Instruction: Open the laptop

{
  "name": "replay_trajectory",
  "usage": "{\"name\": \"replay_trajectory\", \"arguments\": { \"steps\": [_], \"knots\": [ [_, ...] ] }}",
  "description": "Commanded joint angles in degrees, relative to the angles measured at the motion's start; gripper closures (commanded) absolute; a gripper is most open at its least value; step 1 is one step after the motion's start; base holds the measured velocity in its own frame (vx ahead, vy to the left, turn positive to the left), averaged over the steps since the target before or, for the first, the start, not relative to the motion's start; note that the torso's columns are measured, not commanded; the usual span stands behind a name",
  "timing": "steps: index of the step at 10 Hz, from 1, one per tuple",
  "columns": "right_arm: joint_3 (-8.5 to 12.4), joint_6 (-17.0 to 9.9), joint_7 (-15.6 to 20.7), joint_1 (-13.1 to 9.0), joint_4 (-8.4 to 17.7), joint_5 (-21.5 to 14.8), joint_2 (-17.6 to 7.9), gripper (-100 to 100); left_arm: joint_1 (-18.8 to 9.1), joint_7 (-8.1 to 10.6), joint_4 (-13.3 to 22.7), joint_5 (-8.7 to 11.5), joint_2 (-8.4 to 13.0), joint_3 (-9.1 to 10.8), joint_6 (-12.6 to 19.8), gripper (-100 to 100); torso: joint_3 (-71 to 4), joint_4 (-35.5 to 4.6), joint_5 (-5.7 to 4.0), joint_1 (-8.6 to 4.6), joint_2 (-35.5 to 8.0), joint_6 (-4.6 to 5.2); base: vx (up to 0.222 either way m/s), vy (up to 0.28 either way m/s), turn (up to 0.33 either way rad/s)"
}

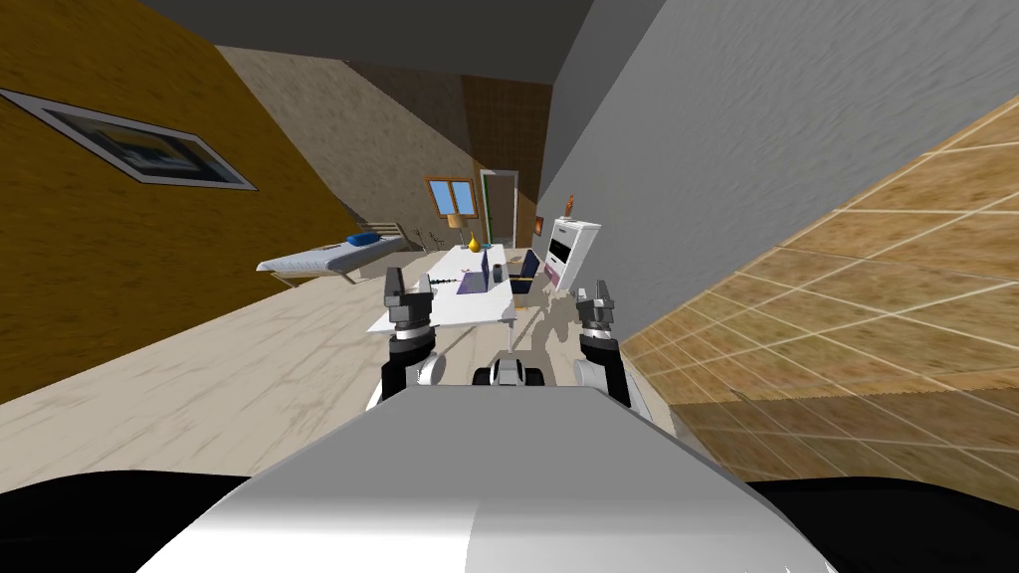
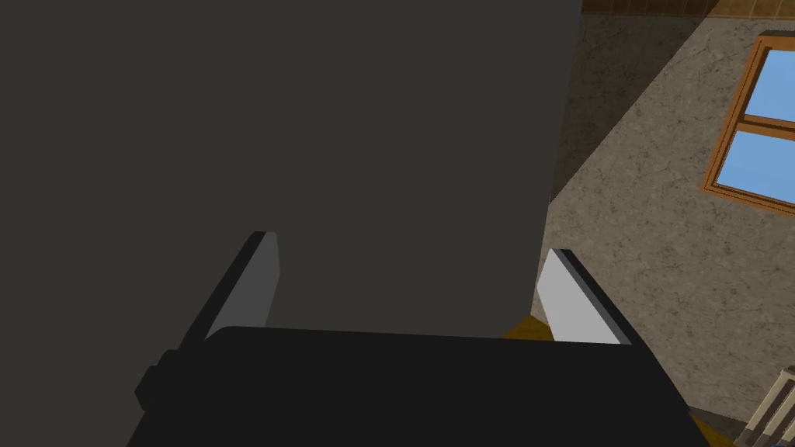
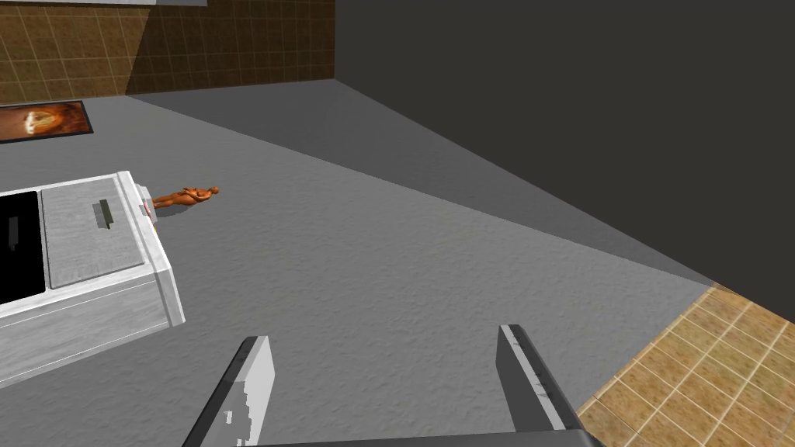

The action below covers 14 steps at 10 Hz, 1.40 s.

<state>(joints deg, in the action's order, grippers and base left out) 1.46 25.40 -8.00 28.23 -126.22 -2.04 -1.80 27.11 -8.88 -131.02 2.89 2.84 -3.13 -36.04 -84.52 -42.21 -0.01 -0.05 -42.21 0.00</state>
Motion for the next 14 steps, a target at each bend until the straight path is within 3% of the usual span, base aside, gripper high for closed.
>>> {"name": "replay_trajectory", "arguments": {
  "steps": [1,8,14],
  "knots": [
    [0.0,0.0,0.0,0.0,0.0,0.0,0.0,0,-1.42,0.66,2.58,-0.05,3.66,0.02,0.99,-100,-0.05,-0.05,0.0,0.01,-0.04,0.0,0.015,-0.042,-0.019],
    [0.0,0.0,0.0,0.0,0.0,0.0,0.0,0,-8.02,3.74,13.09,0.09,11.32,0.76,5.72,-100,-0.04,-0.08,0.01,0.04,-0.09,0.0,0.024,-0.064,-0.027],
    [0.0,0.0,0.0,0.0,0.0,0.0,0.0,0,-14.12,6.58,22.91,0.22,15.8,1.44,10.07,-100,-0.03,-0.08,0.03,0.09,-0.11,0.0,0.029,-0.071,-0.029]
  ]
}}
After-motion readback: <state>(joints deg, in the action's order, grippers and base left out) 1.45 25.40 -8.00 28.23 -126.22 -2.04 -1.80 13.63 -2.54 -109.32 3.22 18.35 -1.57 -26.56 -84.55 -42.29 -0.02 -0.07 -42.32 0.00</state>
